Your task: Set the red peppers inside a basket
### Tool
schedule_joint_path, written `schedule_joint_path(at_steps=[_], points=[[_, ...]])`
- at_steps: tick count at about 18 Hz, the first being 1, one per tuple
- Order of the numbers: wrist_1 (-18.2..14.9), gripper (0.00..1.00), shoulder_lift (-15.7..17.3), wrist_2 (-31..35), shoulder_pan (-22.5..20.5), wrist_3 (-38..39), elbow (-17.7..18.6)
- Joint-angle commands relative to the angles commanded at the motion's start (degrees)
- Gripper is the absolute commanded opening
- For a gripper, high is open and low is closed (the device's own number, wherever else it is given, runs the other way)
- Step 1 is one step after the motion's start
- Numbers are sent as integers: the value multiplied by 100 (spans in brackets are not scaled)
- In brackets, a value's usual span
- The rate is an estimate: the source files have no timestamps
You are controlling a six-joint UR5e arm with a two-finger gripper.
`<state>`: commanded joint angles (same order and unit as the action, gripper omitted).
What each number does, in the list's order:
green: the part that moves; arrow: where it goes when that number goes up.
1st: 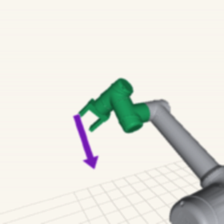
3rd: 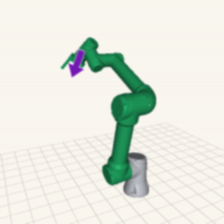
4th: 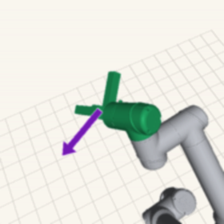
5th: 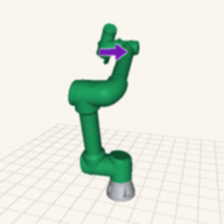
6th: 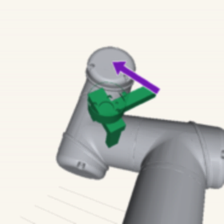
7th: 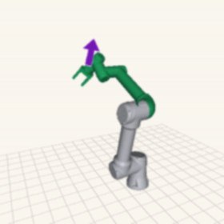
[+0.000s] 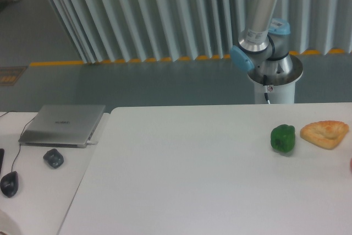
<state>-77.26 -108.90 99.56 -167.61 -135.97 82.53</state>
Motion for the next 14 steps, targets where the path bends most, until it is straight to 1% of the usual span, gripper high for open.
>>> schedule_joint_path(at_steps=[1,2,3,7,10,11,12,14], points=[[9,53,-17,81,44,96,-9],[9,64,-35,108,44,253,0],[1,100,-87,73,88,507,0],[9,100,-44,-129,123,834,62],[1,100,-27,-541,97,1036,53],[1,100,-9,-690,123,1211,62],[1,100,35,-892,176,1596,62],[9,100,44,-868,412,2107,62]])
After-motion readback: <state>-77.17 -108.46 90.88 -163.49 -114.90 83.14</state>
